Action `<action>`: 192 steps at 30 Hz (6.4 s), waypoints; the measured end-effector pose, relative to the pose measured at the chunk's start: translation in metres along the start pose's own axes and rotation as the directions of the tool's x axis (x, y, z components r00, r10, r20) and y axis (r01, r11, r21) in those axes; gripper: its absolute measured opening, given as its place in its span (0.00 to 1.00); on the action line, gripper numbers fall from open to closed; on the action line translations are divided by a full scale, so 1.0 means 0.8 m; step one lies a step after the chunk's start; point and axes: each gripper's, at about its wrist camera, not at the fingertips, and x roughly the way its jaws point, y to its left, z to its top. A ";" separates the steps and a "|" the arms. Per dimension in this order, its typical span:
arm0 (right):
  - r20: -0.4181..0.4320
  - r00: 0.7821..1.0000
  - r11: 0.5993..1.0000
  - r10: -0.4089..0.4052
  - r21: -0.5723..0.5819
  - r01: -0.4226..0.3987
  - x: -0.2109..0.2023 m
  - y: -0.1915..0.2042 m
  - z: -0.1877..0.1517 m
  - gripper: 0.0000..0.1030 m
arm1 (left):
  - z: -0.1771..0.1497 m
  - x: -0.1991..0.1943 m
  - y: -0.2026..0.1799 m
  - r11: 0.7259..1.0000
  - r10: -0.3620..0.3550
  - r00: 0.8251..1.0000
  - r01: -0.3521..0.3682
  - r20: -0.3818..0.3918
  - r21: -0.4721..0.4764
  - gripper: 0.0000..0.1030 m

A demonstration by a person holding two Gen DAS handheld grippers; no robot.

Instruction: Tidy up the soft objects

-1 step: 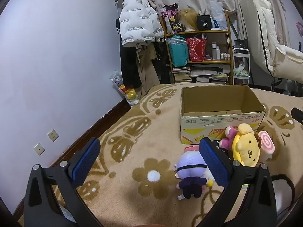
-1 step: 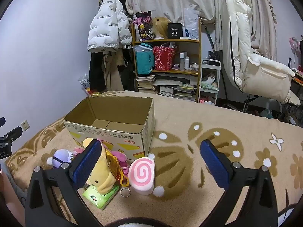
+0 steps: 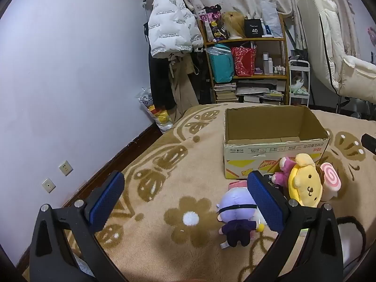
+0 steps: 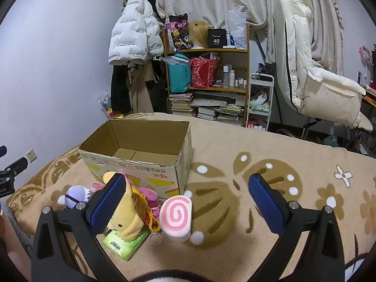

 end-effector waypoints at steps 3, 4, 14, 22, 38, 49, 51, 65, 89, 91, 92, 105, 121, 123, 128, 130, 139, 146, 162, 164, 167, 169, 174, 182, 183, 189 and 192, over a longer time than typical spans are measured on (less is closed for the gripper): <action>0.001 1.000 1.000 0.002 0.002 -0.002 0.000 0.000 0.000 1.00 | 0.000 0.000 0.000 1.000 0.000 1.000 0.000 0.000 -0.001 1.00; 0.001 1.000 1.000 0.001 0.002 -0.001 0.000 0.000 0.000 1.00 | 0.000 -0.001 0.000 1.000 -0.001 1.000 0.001 0.000 -0.001 1.00; 0.001 1.000 1.000 0.000 0.001 0.000 0.000 0.000 0.000 1.00 | 0.001 0.002 -0.001 1.000 0.005 1.000 -0.005 -0.003 -0.001 1.00; 0.000 1.000 1.000 0.000 0.001 0.000 0.001 0.000 0.000 1.00 | 0.002 0.004 0.002 1.000 0.005 1.000 -0.005 -0.001 -0.003 1.00; -0.002 1.000 1.000 0.001 0.002 -0.001 0.001 -0.001 -0.001 1.00 | -0.001 0.006 0.004 1.000 0.007 1.000 -0.007 0.000 -0.003 1.00; 0.007 1.000 1.000 0.000 0.007 0.000 -0.002 -0.002 0.001 1.00 | 0.001 -0.002 0.004 1.000 0.015 1.000 -0.015 0.001 0.000 1.00; 0.007 1.000 1.000 0.001 0.007 -0.001 -0.002 -0.002 0.001 1.00 | 0.001 -0.003 0.005 1.000 0.015 1.000 -0.015 0.000 0.000 1.00; 0.007 1.000 1.000 -0.003 0.000 0.003 -0.003 -0.003 0.000 1.00 | 0.003 -0.005 0.006 1.000 0.028 1.000 -0.028 0.013 -0.011 1.00; 0.006 1.000 1.000 -0.004 0.002 0.004 -0.003 0.000 0.001 1.00 | 0.002 -0.003 0.004 1.000 0.026 1.000 -0.026 0.009 -0.006 1.00; 0.007 1.000 1.000 -0.005 0.002 0.005 -0.003 0.000 0.001 1.00 | 0.002 -0.003 0.004 1.000 0.025 1.000 -0.025 0.008 -0.006 1.00; 0.006 1.000 1.000 -0.004 0.002 0.004 -0.003 0.000 0.001 1.00 | 0.001 -0.003 0.004 1.000 0.026 1.000 -0.026 0.006 -0.006 1.00; -0.024 1.000 1.000 0.000 0.006 0.000 0.006 0.001 -0.003 1.00 | 0.003 0.021 -0.011 1.000 -0.005 0.998 0.006 -0.062 0.027 1.00; -0.254 0.966 0.998 0.046 0.044 -0.036 0.083 -0.003 -0.021 1.00 | -0.001 0.097 -0.047 0.993 -0.071 0.961 0.092 -0.267 0.068 1.00; -0.269 0.962 0.999 0.038 0.027 -0.031 0.093 -0.001 -0.026 1.00 | -0.004 0.108 -0.049 0.993 -0.069 0.954 0.093 -0.292 0.069 1.00; -0.295 0.955 1.000 0.004 -0.016 -0.009 0.111 0.003 -0.033 1.00 | -0.010 0.128 -0.061 0.989 -0.063 0.940 0.103 -0.336 0.103 1.00; -0.316 0.949 1.000 0.004 -0.012 -0.008 0.120 0.002 -0.036 1.00 | -0.015 0.137 -0.065 0.987 -0.067 0.930 0.115 -0.362 0.113 1.00; -0.358 0.934 1.000 -0.006 0.003 0.007 0.150 -0.007 -0.045 1.00 | -0.034 0.160 -0.068 0.983 -0.116 0.885 0.166 -0.451 0.073 1.00; -0.391 0.920 1.000 0.006 0.025 0.004 0.164 -0.010 -0.051 1.00 | -0.048 0.174 -0.074 0.980 -0.129 0.844 0.187 -0.521 0.061 1.00; -0.417 0.909 0.999 0.008 0.035 0.007 0.177 -0.017 -0.058 1.00 | -0.062 0.189 -0.076 0.980 -0.144 0.791 0.196 -0.594 0.023 0.99; -0.418 0.908 0.999 0.003 0.033 0.012 0.177 -0.016 -0.058 1.00 | -0.062 0.192 -0.073 0.980 -0.153 0.788 0.199 -0.597 0.013 0.92; -0.431 0.902 0.999 0.021 0.039 -0.004 0.176 -0.013 -0.059 0.99 | -0.071 0.201 -0.073 0.978 -0.171 0.747 0.207 -0.643 -0.019 0.80; -0.441 0.897 0.999 0.028 0.037 -0.013 0.177 -0.011 -0.061 0.95 | -0.074 0.203 -0.071 0.976 -0.191 0.732 0.211 -0.654 -0.050 0.77; -0.459 0.881 0.992 0.118 0.085 -0.089 0.178 -0.009 -0.063 0.67 | -0.073 0.200 -0.071 0.969 -0.230 0.726 0.231 -0.647 -0.086 0.57; -0.475 0.864 0.985 0.166 0.122 -0.123 0.179 -0.006 -0.063 0.43 | -0.070 0.184 -0.069 0.972 -0.225 0.747 0.213 -0.626 -0.094 0.52; -0.479 0.862 0.985 0.165 0.123 -0.121 0.180 -0.006 -0.063 0.43 | -0.069 0.181 -0.067 0.973 -0.222 0.754 0.209 -0.618 -0.095 0.52; -0.477 0.863 0.984 0.168 0.139 -0.115 0.178 -0.011 -0.060 0.42 | -0.057 0.153 -0.061 0.978 -0.205 0.805 0.182 -0.557 -0.097 0.52; -0.468 0.872 0.988 0.147 0.110 -0.107 0.173 -0.009 -0.058 0.42 | -0.051 0.138 -0.060 0.983 -0.184 0.830 0.165 -0.527 -0.083 0.52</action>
